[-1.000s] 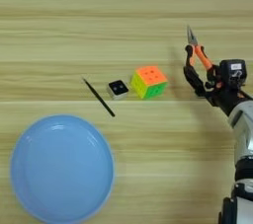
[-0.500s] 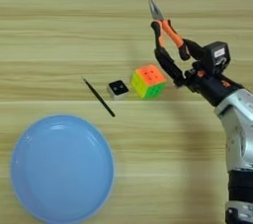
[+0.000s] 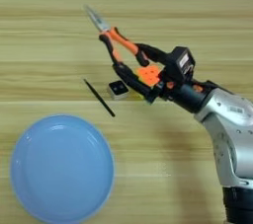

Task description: Move the objects on the table

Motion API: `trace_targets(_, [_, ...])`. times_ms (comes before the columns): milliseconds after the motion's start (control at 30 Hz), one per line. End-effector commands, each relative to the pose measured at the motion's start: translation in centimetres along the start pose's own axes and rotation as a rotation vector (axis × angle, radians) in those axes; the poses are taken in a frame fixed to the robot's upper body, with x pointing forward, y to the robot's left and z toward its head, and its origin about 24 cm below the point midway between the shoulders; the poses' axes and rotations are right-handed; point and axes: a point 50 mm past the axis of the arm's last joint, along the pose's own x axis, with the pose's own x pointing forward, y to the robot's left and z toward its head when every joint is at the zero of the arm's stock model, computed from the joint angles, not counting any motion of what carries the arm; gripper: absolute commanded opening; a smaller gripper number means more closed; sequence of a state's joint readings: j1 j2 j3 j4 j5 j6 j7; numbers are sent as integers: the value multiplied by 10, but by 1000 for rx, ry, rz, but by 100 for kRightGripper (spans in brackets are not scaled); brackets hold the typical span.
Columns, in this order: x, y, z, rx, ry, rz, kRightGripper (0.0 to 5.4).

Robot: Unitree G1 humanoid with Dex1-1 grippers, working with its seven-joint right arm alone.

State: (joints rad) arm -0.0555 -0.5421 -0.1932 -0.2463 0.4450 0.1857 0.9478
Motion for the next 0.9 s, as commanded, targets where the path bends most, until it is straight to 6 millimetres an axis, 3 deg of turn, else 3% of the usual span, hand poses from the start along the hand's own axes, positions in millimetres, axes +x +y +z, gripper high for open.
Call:
trace_targets(33, [7,9,19,-99,-20,109,350])
trace_targets(300, [8,28,3,-56,76,290,350])
trace_targets(700, [-24,49,-17,34,270,563,349])
trace_targets(900, [-22,54,-23,53,287,600,349])
